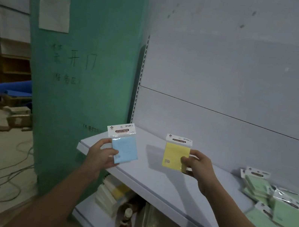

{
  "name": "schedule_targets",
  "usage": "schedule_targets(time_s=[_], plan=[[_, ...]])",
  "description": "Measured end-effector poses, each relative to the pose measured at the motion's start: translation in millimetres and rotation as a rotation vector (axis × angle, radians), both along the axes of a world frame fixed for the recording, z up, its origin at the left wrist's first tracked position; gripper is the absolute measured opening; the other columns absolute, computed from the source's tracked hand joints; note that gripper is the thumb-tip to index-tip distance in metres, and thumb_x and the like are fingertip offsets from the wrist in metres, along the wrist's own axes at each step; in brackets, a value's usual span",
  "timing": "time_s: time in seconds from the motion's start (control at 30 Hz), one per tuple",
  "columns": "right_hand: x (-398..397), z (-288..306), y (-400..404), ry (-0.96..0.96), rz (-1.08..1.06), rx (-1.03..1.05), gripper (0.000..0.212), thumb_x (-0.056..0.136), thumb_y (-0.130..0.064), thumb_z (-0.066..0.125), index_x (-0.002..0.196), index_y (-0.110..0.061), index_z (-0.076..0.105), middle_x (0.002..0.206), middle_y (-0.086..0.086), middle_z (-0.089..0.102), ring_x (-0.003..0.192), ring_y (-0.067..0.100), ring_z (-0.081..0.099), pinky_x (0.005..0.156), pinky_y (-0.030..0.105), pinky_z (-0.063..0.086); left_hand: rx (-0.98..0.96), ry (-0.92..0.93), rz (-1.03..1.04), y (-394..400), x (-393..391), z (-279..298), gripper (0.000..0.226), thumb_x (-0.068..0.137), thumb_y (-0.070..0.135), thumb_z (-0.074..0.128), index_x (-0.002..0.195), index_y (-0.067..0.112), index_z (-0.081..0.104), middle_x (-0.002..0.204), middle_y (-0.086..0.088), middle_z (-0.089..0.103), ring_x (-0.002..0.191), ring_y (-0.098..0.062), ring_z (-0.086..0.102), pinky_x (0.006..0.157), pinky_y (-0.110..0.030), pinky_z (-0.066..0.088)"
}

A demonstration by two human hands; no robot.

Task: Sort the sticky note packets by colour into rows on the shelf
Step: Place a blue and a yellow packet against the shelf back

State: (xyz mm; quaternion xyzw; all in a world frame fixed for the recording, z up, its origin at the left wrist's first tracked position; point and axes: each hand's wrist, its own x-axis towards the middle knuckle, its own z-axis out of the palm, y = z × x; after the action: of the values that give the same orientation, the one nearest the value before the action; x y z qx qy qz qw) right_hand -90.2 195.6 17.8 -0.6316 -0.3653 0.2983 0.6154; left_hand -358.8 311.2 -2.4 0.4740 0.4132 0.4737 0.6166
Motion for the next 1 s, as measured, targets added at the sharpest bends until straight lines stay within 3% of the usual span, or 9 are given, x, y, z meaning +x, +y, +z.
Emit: schedule_targets(time_s=[0.17,0.37,0.57,0.67,0.77,0.87,0.93,1.0], plan=[[12,-20,74,0.097,-0.033,-0.032,0.026,0.081,0.006,0.055,0.102,-0.006,0.065,0.083,0.008,0.065,0.074,0.024,0.063,0.070,0.035,0.052,-0.043,0.020,-0.074,69,16,-13,0.037,0.083,-0.010,0.063,0.111,0.013,0.059,0.111,-0.019,0.066,0.089,-0.034,0.069,0.067,-0.040,0.060],[21,-46,173,0.222,-0.106,-0.002,0.027,0.084,0.008,0.051,0.100,-0.011,0.062,0.092,0.012,0.066,0.080,0.028,0.065,0.069,0.032,0.053,0.007,0.122,-0.144,159,38,-12,0.034,0.084,-0.010,0.063,0.102,0.018,0.060,0.108,-0.017,0.067,0.083,-0.029,0.069,0.066,-0.037,0.061],[43,-58,232,0.173,-0.208,0.027,0.027,0.088,0.009,0.051,0.105,-0.009,0.063,0.105,0.017,0.066,0.095,0.033,0.065,0.085,0.044,0.056,0.083,0.168,-0.126,233,70,-10,0.039,0.082,-0.014,0.063,0.111,0.013,0.058,0.095,-0.011,0.067,0.074,-0.020,0.063,0.050,-0.019,0.055],[48,-61,245,0.066,-0.269,-0.005,0.026,0.088,0.008,0.053,0.103,-0.011,0.064,0.097,0.014,0.065,0.086,0.028,0.063,0.078,0.039,0.055,0.084,0.160,-0.154,261,88,-20,0.038,0.082,-0.017,0.061,0.107,0.011,0.057,0.094,-0.014,0.066,0.078,-0.026,0.063,0.049,-0.019,0.055],[50,-67,258,-0.023,-0.371,-0.034,0.025,0.088,0.004,0.054,0.103,-0.012,0.065,0.089,0.006,0.064,0.080,0.022,0.059,0.065,0.028,0.047,0.103,0.174,-0.174,291,108,-32,0.038,0.082,-0.018,0.059,0.110,0.007,0.058,0.097,-0.016,0.067,0.074,-0.024,0.063,0.058,-0.030,0.058],[50,-76,270,-0.077,-0.501,-0.042,0.021,0.087,0.000,0.058,0.105,-0.011,0.064,0.091,0.001,0.063,0.086,0.020,0.060,0.072,0.027,0.045,0.142,0.178,-0.209,316,128,-40,0.038,0.081,-0.016,0.061,0.114,0.003,0.059,0.101,-0.018,0.067,0.080,-0.026,0.065,0.078,-0.044,0.057],[48,-80,281,-0.113,-0.569,-0.061,0.019,0.087,-0.004,0.060,0.103,-0.013,0.063,0.094,0.002,0.065,0.087,0.019,0.061,0.076,0.029,0.047,0.156,0.196,-0.203,333,140,-42,0.039,0.081,-0.013,0.064,0.116,0.003,0.060,0.099,-0.013,0.066,0.088,-0.026,0.065,0.085,-0.044,0.056],[46,-84,292,-0.162,-0.614,-0.091,0.018,0.086,-0.007,0.063,0.101,-0.015,0.064,0.097,0.002,0.067,0.088,0.019,0.063,0.081,0.033,0.051,0.182,0.214,-0.210,347,150,-42,0.036,0.081,-0.012,0.065,0.114,0.003,0.062,0.101,-0.012,0.067,0.089,-0.023,0.064,0.081,-0.036,0.055]])
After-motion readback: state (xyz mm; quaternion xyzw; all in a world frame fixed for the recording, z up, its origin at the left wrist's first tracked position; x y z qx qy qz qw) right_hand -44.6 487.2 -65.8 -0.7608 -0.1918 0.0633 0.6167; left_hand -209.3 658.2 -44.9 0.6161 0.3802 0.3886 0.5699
